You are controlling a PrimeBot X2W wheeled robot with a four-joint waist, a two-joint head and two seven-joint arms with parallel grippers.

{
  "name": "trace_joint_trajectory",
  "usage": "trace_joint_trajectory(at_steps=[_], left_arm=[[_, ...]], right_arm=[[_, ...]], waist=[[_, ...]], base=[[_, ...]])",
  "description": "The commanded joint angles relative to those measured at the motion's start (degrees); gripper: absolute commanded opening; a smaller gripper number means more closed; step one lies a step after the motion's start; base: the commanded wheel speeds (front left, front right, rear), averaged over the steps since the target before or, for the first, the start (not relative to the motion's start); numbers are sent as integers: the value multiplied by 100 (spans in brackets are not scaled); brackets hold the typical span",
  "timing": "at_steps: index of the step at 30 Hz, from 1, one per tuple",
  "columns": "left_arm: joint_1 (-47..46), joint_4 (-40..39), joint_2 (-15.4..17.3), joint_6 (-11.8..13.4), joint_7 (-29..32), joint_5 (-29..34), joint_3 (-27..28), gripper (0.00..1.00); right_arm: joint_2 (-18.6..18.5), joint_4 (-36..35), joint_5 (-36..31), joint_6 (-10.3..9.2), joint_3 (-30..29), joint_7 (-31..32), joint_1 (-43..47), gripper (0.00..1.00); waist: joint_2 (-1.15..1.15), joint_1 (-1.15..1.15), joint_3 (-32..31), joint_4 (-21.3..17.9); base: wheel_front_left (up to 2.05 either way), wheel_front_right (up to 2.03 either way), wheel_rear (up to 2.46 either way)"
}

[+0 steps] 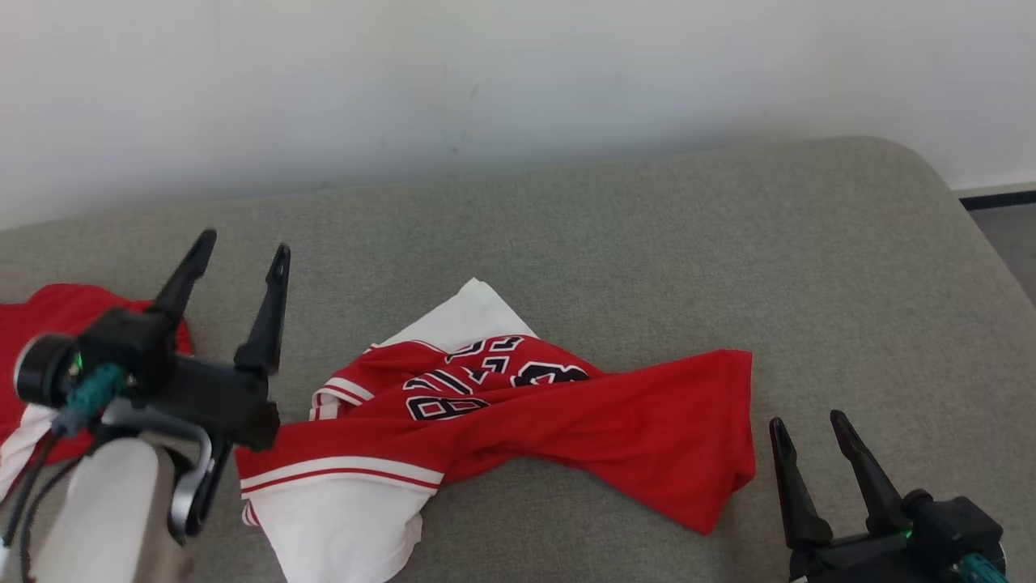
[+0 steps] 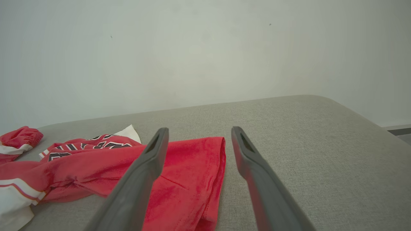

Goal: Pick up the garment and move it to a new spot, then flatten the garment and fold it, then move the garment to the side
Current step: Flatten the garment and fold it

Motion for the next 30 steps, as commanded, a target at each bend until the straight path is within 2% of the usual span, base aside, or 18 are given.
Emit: trace_joint_trajectory(at_steps=[1,8,15,22,30], left_arm=[[-414,78,203,12,136,-231,-212,100],[-1808,443,893,11,750,-1134,-1260,100],[-2813,974,1398,10,1240,-1922,-2680,100],[-3359,1582,1662,9,1588,-2703,-3982,100],[-3563,2405,1775,9,1840,-3350,-4881,100]], right_arm=[[57,22,17,-12,18,-3,-151,100],[274,45,4,-12,72,-3,-524,100],[453,-13,6,-12,136,-3,-817,100],[558,-108,-10,-12,175,-4,-1000,100],[587,-202,-24,-12,170,-3,-1082,100]], waist=[[-1,0,354,-320],[-1,0,950,-811],[-1,0,1388,-1236],[-1,0,1625,-1531],[-1,0,1766,-1690]], base=[[0,0,0],[0,0,0],[0,0,0],[0,0,0],[0,0,0]])
